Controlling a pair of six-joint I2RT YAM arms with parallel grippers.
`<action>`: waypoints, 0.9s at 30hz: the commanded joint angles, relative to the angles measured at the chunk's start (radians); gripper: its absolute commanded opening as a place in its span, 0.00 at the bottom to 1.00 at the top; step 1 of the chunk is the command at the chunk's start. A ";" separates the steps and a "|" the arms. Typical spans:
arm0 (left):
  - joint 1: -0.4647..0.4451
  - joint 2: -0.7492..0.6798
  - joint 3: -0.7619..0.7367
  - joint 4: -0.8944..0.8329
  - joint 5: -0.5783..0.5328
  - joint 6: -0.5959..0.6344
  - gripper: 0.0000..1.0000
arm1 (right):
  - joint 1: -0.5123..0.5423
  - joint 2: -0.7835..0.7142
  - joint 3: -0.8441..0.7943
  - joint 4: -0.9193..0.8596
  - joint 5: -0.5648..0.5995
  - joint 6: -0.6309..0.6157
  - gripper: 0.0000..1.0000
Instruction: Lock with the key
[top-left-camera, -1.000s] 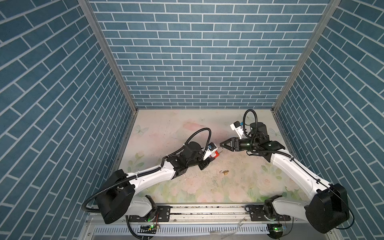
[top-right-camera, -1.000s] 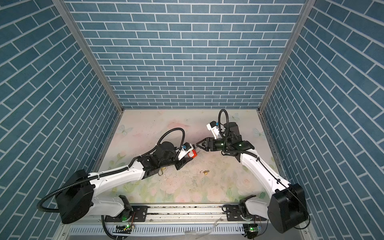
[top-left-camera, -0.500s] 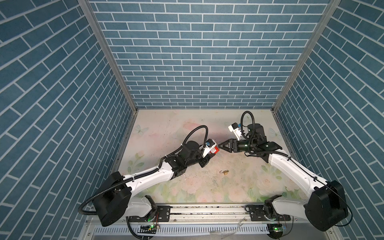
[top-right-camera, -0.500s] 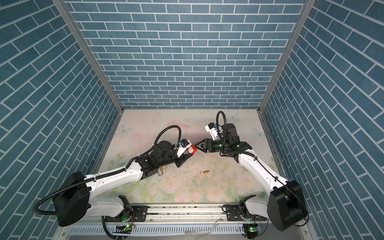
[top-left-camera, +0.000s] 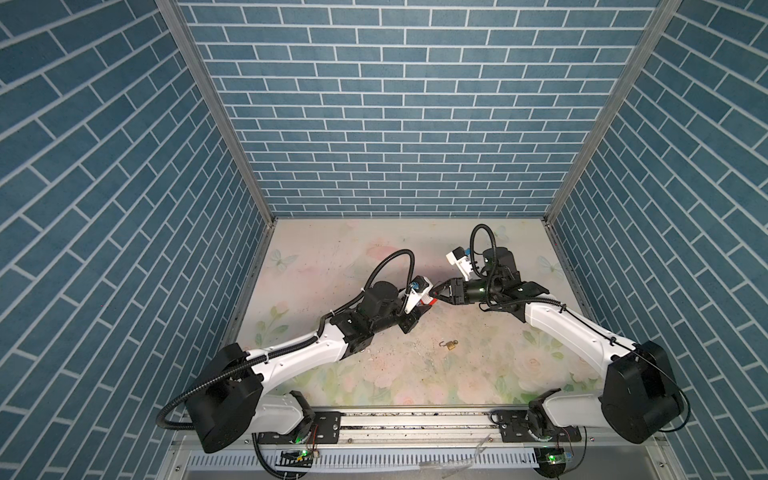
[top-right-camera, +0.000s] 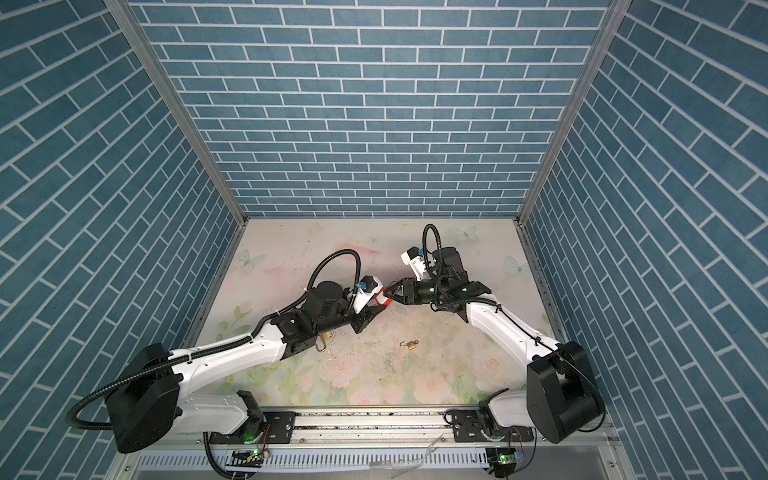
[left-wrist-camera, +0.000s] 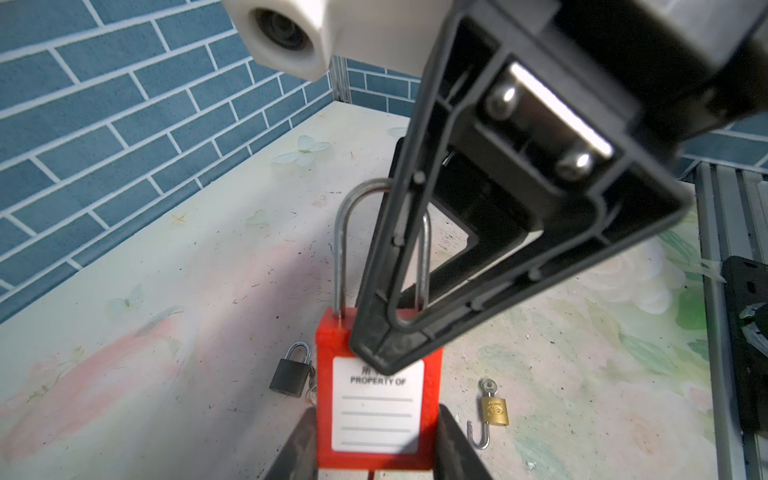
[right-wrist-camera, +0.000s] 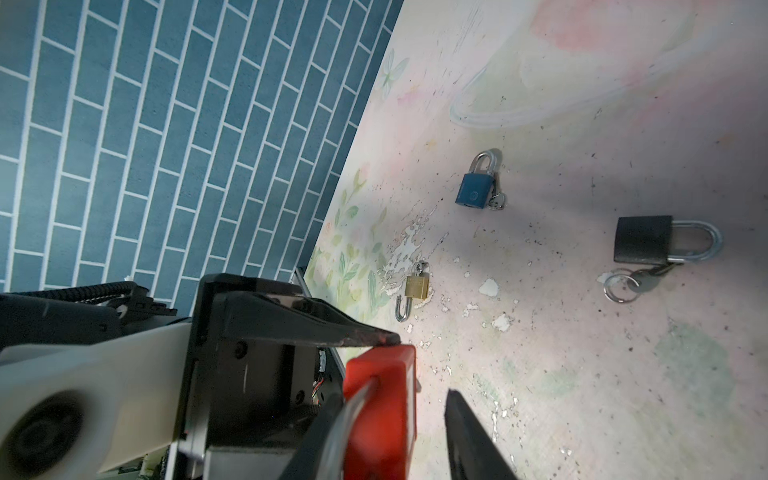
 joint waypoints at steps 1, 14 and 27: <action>0.001 0.007 0.003 0.054 -0.013 -0.018 0.00 | 0.009 0.013 0.002 0.030 -0.022 0.008 0.34; 0.001 0.050 0.044 0.050 -0.039 -0.065 0.00 | 0.012 0.032 0.002 0.063 -0.032 0.021 0.14; 0.063 -0.116 -0.103 0.080 -0.003 -0.222 0.62 | -0.095 -0.010 -0.002 0.316 -0.126 0.185 0.05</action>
